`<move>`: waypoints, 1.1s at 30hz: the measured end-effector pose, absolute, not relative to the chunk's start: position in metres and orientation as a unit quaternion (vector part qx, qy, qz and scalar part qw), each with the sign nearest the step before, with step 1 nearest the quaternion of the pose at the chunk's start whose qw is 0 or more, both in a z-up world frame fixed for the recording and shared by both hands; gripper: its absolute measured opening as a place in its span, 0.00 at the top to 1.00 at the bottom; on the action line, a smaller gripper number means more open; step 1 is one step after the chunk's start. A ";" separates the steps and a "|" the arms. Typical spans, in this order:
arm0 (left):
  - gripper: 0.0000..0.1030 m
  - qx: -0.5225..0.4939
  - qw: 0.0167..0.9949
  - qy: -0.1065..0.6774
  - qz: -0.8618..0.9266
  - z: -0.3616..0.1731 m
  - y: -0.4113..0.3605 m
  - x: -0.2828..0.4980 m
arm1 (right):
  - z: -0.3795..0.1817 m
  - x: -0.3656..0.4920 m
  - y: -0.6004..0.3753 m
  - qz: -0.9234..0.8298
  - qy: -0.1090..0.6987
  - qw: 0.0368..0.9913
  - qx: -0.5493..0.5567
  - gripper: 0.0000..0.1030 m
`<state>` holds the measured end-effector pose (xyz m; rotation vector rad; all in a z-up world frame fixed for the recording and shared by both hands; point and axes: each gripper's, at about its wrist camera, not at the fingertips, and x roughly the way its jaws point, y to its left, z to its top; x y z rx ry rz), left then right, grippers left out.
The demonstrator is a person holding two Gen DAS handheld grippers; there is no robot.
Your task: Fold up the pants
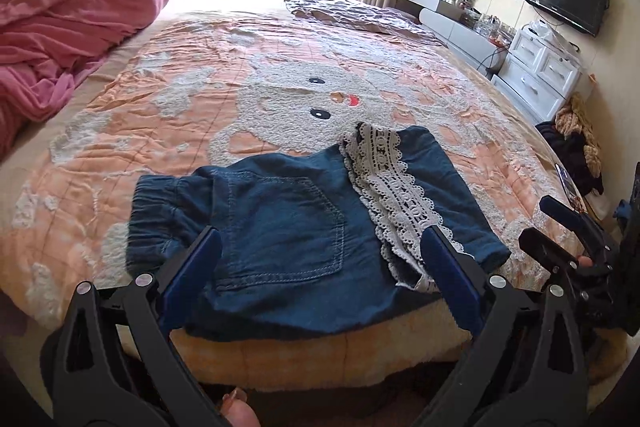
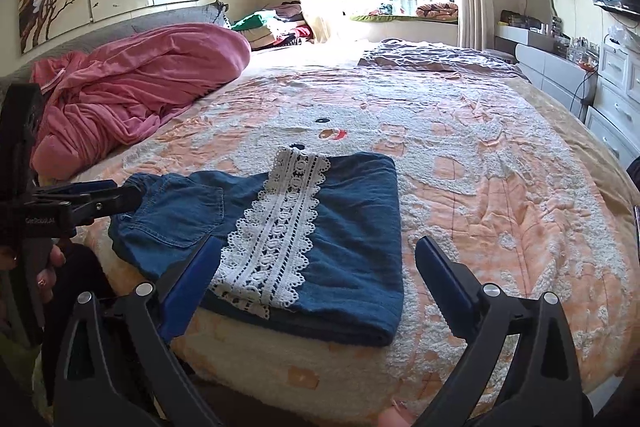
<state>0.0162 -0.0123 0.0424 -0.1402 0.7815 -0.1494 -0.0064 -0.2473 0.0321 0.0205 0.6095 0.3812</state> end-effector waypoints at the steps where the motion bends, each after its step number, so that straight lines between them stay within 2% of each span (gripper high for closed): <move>1: 0.09 -0.071 0.920 0.380 -0.070 0.043 -0.008 0.014 | 0.033 -0.006 -0.245 0.188 0.298 0.936 0.008 0.05; 18: 0.09 -0.141 0.901 0.409 -0.020 0.018 0.061 -0.013 | 0.062 0.038 -0.176 0.275 0.306 0.911 -0.027 0.05; 33: 0.09 -0.237 0.866 0.440 -0.032 -0.011 0.097 -0.007 | 0.043 0.091 -0.081 0.378 0.375 0.842 -0.090 0.05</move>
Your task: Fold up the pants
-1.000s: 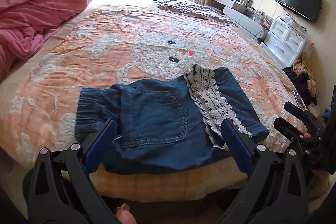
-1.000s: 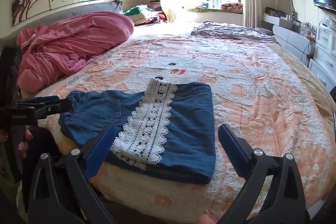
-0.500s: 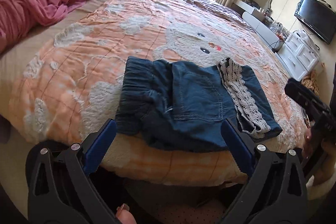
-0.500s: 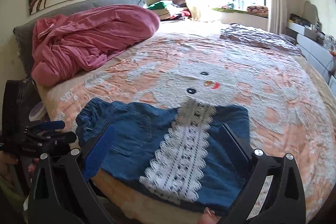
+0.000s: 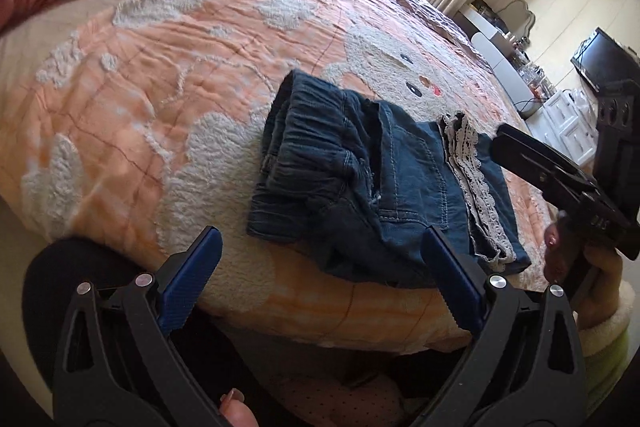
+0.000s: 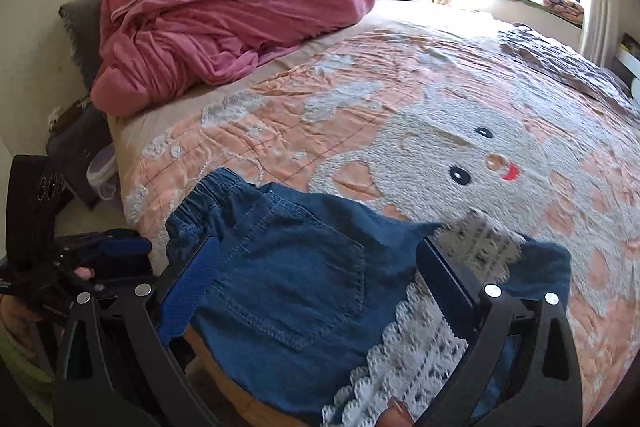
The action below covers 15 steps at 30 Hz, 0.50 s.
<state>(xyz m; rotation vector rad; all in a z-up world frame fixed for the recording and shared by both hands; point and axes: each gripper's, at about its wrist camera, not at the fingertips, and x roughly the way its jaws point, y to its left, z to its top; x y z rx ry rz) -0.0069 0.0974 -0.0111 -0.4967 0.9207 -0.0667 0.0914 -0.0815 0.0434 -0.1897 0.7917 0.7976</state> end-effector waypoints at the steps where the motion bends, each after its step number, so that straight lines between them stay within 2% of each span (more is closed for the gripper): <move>1: 0.09 -0.247 0.861 0.443 -0.037 -0.014 0.097 -0.006 | 0.043 0.093 -0.076 0.384 0.376 0.838 -0.097 0.05; 15: 0.10 -0.302 0.846 0.437 -0.048 -0.034 0.098 0.005 | 0.026 0.134 0.013 0.483 0.442 0.739 -0.158 0.05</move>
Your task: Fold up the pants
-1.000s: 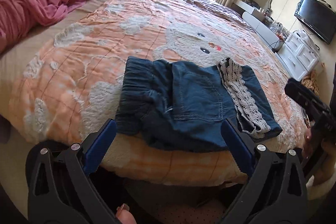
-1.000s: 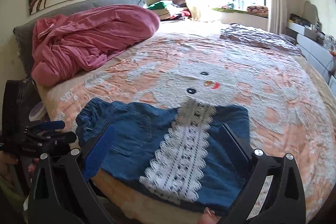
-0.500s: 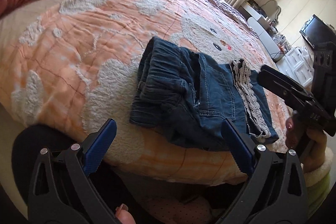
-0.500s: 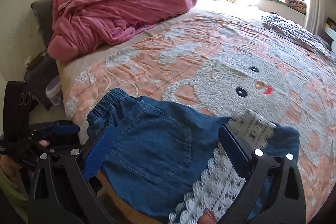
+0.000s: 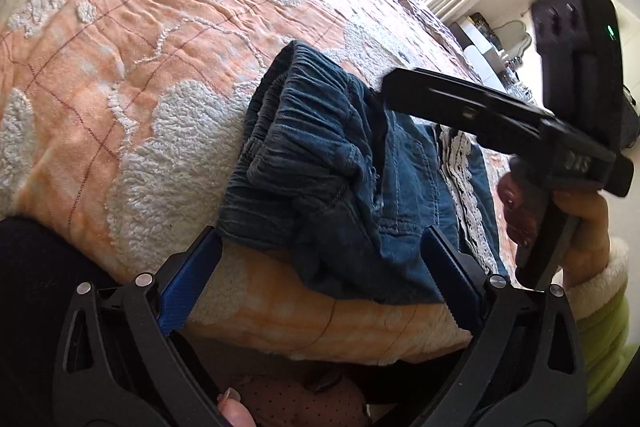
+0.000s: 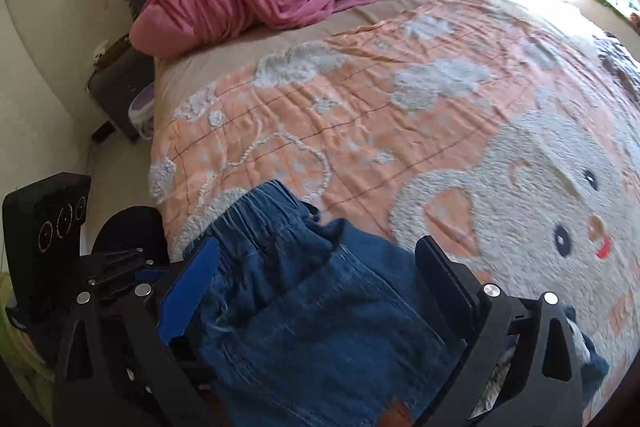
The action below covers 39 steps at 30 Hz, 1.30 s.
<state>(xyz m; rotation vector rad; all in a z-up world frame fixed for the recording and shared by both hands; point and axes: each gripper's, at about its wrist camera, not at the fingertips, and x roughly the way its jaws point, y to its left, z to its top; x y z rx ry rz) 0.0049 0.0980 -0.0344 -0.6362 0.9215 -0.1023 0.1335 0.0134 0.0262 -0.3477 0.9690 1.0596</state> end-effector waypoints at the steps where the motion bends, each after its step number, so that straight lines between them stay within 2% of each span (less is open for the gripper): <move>1: 0.10 -0.303 0.847 0.434 -0.048 -0.035 0.098 0.005 | 0.023 0.135 0.021 0.492 0.449 0.728 -0.161 0.06; 5: 0.12 -0.311 0.849 0.425 -0.047 -0.037 0.101 0.008 | 0.012 0.141 0.047 0.511 0.471 0.699 -0.171 0.08; 7: 0.16 -0.307 0.852 0.422 -0.042 -0.037 0.101 0.009 | -0.001 0.144 0.058 0.513 0.491 0.682 -0.177 0.18; 9: 0.20 -0.311 0.852 0.419 -0.039 -0.038 0.103 0.010 | -0.013 0.145 0.063 0.519 0.507 0.666 -0.173 0.37; 11: 0.24 -0.312 0.852 0.420 -0.033 -0.039 0.105 0.011 | -0.019 0.145 0.061 0.526 0.510 0.662 -0.156 0.44; 14: 0.28 -0.310 0.855 0.416 -0.024 -0.037 0.104 0.010 | -0.010 0.146 0.048 0.535 0.494 0.673 -0.126 0.63; 15: 0.32 -0.308 0.856 0.415 -0.021 -0.035 0.103 0.010 | -0.004 0.146 0.040 0.541 0.485 0.677 -0.115 0.65; 24: 0.53 -0.281 0.877 0.387 -0.036 -0.005 0.077 0.016 | 0.049 0.146 -0.032 0.564 0.410 0.716 -0.029 0.68; 32: 0.55 -0.216 0.902 0.367 -0.073 0.028 0.015 0.043 | 0.069 0.165 -0.112 0.536 0.381 0.753 0.021 0.68; 39: 0.55 -0.186 0.899 0.382 -0.102 0.024 -0.043 0.066 | 0.054 0.175 -0.169 0.503 0.381 0.775 0.049 0.68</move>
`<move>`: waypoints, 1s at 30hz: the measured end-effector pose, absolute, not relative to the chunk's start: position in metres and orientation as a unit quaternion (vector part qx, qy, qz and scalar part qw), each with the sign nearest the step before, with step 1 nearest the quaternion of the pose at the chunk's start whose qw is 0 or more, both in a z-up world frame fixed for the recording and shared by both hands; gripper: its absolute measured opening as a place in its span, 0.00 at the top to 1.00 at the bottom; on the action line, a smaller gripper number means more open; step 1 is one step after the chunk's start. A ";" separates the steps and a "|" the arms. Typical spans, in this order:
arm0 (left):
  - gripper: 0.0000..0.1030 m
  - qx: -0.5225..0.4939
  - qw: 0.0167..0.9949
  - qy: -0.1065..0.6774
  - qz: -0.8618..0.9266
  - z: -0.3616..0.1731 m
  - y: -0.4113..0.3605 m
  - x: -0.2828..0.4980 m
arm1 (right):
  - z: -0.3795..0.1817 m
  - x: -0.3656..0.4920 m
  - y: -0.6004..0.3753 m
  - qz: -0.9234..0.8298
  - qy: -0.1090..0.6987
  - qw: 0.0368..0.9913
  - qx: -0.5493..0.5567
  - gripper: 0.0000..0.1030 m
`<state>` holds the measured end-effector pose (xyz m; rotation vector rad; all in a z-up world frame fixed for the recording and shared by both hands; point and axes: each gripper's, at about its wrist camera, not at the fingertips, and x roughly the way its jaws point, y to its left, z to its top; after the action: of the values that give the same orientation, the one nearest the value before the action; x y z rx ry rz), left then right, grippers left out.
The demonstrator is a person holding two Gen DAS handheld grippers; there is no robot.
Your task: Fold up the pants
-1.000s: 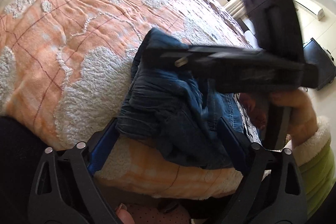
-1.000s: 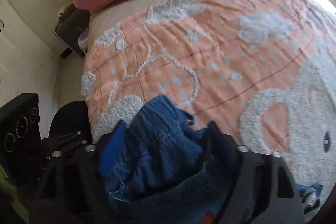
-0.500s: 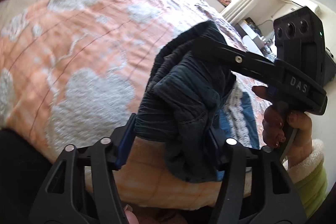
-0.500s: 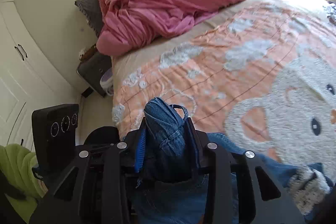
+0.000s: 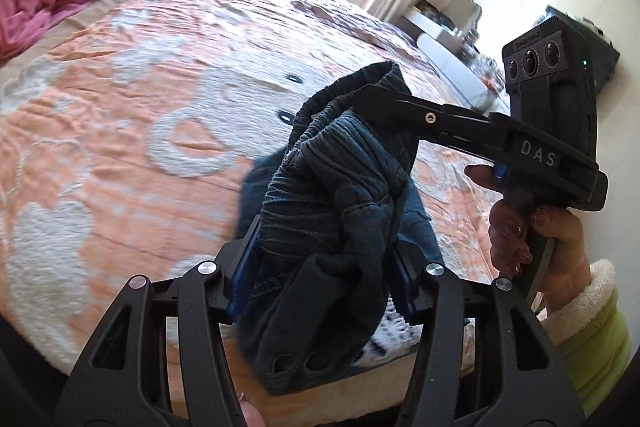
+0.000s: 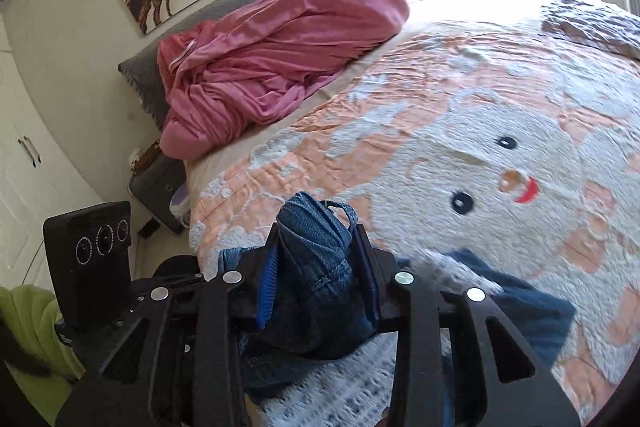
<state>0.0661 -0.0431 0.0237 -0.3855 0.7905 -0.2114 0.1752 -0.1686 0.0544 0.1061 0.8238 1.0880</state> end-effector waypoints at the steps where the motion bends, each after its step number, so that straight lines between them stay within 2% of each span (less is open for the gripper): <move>1: 0.55 -0.182 0.899 0.384 -0.103 0.022 -0.049 0.066 | 0.051 0.176 -0.177 0.499 0.380 0.777 0.054 0.68; 8: 0.55 -0.153 0.899 0.397 -0.099 0.012 -0.080 0.078 | 0.025 0.182 -0.211 0.483 0.387 0.779 0.099 0.64; 10: 0.54 -0.139 0.903 0.395 -0.099 0.012 -0.086 0.077 | 0.020 0.183 -0.220 0.474 0.386 0.782 0.119 0.53; 12: 0.53 -0.125 0.905 0.394 -0.102 0.009 -0.094 0.078 | 0.015 0.184 -0.234 0.465 0.391 0.781 0.147 0.36; 15: 0.48 -0.107 0.906 0.392 -0.114 0.008 -0.108 0.074 | 0.007 0.184 -0.256 0.438 0.402 0.785 0.178 0.28; 17: 0.47 -0.099 0.905 0.392 -0.134 0.007 -0.116 0.073 | 0.003 0.181 -0.268 0.419 0.409 0.788 0.191 0.25; 21: 0.38 -0.058 0.903 0.388 -0.174 0.003 -0.145 0.059 | -0.007 0.173 -0.286 0.392 0.426 0.784 0.223 0.19; 30: 0.33 -0.021 0.897 0.377 -0.229 0.000 -0.146 0.024 | -0.007 0.157 -0.281 0.380 0.440 0.783 0.218 0.11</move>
<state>0.0243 -0.1459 -0.0004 -0.0427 0.7812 -0.4750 0.1573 -0.2805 -0.0067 0.4703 0.9506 0.8210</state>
